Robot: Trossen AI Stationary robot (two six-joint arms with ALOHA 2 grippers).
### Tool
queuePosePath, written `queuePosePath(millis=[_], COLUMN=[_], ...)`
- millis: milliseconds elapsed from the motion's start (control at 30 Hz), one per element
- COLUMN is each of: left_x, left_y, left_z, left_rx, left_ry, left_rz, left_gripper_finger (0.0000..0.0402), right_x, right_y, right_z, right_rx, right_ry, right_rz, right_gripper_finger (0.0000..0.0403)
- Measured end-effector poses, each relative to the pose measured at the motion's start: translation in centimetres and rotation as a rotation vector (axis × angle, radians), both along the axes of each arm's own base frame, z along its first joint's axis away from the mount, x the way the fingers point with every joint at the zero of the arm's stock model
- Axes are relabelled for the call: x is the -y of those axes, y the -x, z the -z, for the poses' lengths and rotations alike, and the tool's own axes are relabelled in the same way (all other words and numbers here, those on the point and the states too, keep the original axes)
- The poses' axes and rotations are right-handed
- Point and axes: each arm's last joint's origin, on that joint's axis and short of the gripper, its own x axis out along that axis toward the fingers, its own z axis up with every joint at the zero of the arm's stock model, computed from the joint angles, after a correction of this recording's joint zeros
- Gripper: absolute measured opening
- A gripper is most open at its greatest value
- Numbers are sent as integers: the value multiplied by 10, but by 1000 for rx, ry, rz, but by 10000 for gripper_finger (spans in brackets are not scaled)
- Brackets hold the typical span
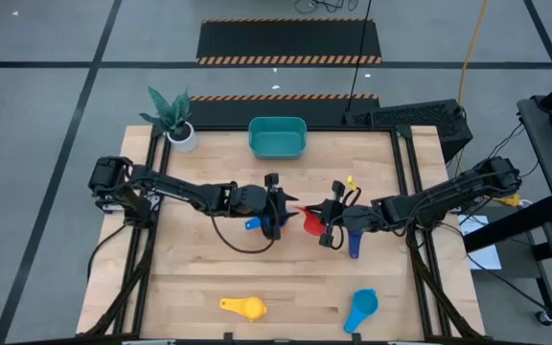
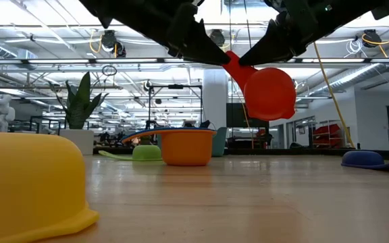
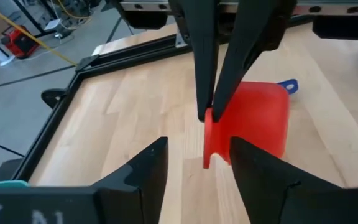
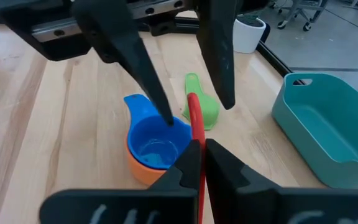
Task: Nest measuring cups in basket
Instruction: Stack the red measuring cup on top of the blue measuring cup
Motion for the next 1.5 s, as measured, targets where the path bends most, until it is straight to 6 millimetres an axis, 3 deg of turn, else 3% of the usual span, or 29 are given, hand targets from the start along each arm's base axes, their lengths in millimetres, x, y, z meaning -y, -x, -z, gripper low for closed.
queuePosePath(millis=[500, 800, 1200, 1500], left_x=[-4, -4, -4, 10], left_y=[-7, -7, -6, 29], left_z=[7, 8, 9, -35], left_rx=[31, 11, -8, -31], left_ry=[-14, -31, -52, -101], left_rz=[12, 32, 33, 24], left_gripper_finger=[119, 11, 9, 5], right_x=[0, 0, 1, -6], right_y=[-1, 0, 2, 26], right_z=[-1, 0, -5, -28], right_rx=[13, -4, 18, 59], right_ry=[-4, 5, 6, -16], right_rz=[0, 0, 1, -44], right_gripper_finger=[0, 0, 41, 82])
